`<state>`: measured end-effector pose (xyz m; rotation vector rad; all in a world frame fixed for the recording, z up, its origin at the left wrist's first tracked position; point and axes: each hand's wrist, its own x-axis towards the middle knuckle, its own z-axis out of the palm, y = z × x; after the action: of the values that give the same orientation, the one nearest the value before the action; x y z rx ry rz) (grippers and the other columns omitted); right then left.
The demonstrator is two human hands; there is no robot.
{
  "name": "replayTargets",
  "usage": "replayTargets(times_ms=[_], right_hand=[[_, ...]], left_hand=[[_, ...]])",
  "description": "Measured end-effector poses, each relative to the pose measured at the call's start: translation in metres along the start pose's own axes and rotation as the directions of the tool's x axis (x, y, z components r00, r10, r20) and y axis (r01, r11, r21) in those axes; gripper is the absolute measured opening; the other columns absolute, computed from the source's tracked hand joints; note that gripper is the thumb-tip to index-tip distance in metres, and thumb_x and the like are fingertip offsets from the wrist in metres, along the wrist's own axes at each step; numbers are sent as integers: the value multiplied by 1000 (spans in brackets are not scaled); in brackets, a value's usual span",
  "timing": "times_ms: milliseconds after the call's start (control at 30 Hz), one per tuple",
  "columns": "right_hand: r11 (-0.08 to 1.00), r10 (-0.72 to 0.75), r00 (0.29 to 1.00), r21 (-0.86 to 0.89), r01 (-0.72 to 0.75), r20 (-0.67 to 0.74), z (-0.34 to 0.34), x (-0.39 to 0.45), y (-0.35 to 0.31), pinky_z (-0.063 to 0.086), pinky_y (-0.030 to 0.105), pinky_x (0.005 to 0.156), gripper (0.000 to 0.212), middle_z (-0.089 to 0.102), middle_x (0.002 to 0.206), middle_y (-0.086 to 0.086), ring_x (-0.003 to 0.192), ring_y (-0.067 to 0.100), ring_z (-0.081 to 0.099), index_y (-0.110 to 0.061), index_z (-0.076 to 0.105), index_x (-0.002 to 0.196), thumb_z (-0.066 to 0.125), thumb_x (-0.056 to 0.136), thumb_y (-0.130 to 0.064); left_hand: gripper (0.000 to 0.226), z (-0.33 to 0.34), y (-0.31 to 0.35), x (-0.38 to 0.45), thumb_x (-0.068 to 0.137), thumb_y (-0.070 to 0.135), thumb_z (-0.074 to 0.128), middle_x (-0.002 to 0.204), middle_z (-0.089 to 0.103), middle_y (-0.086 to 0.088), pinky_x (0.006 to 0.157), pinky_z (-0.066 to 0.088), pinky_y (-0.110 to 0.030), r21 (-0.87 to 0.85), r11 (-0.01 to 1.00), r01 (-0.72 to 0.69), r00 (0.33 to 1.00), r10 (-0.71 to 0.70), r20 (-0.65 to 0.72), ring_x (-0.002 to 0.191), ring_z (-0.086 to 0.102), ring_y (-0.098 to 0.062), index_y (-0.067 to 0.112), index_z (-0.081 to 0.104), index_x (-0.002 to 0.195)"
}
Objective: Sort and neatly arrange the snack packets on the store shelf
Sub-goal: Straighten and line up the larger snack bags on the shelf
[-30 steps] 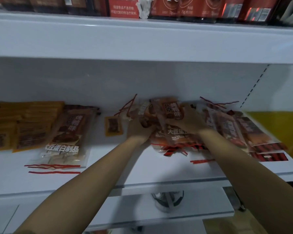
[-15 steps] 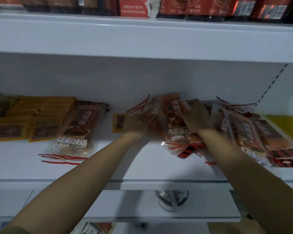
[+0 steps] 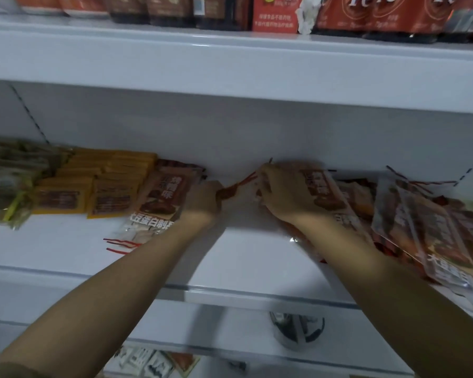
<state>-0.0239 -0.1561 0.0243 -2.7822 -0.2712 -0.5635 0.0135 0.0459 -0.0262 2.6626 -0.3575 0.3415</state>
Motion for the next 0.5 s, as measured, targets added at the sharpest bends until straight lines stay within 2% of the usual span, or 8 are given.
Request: replayTargets(times_ms=[67,100,133,200,233,300,400,500], right_hand=[[999,-17,999,47,15,45,12,8,-16,42,43,94,25,73,97,2,95,27,66,-25,65,109,44,98,-34],[992,5,997,124,-14,72,17,12,-25,42,39,92,25,74,98,2,91,23,68,-25,64,117,47,102,-34],[964,25,994,261,-52,107,22,15,-35,47,37,84,23,75,96,4,84,21,69,-23,63,121,50,104,-30],[840,44,988,530,-116,147,28,24,-56,51,30,61,15,73,84,5,61,12,67,-27,60,119,54,105,-27],[798,49,989,590,-122,137,31,30,-64,49,26,56,12,71,78,2,53,9,64,-30,59,115,57,104,-28],[774,34,990,623,-114,140,38,40,-81,46,23,58,6,68,74,-7,54,4,61,-32,64,104,66,98,-28],[803,9,987,587,-104,163,53,54,-113,41,23,64,17,63,69,-12,64,-2,55,-29,66,76,76,90,-25],[772,18,974,616,-157,225,75,63,-155,44,19,63,6,69,74,-4,67,9,62,-24,74,84,77,90,-25]], left_hand=[[20,-22,-7,-6,93,7,62,106,72,-22,82,50,-43,-76,996,-45,998,41,-55,99,67,-42,4,74,108],[21,-33,-11,-9,92,10,64,107,73,-21,82,48,-41,-118,991,-60,995,50,-88,99,68,-40,3,73,110],[24,-44,-16,-13,90,18,66,107,75,-17,81,48,-38,-168,984,-61,993,42,-112,99,69,-35,6,74,110],[24,-66,-28,-22,88,26,66,101,77,-3,79,52,-31,-324,945,-48,994,15,-104,93,70,-13,12,74,105],[15,-74,-38,-25,89,19,68,97,76,4,76,53,-25,-424,905,-40,996,4,-86,89,69,0,14,73,102],[23,-93,-55,-34,91,0,70,95,70,13,70,48,-9,-595,802,50,997,-73,-14,83,65,12,16,69,109],[28,-117,-97,-48,89,-4,72,91,70,7,64,52,-11,-706,690,164,975,-223,8,74,68,8,8,67,113],[28,-141,-149,-62,84,-1,78,89,77,4,67,62,-28,-750,621,227,941,-338,5,79,75,-9,8,69,109]])
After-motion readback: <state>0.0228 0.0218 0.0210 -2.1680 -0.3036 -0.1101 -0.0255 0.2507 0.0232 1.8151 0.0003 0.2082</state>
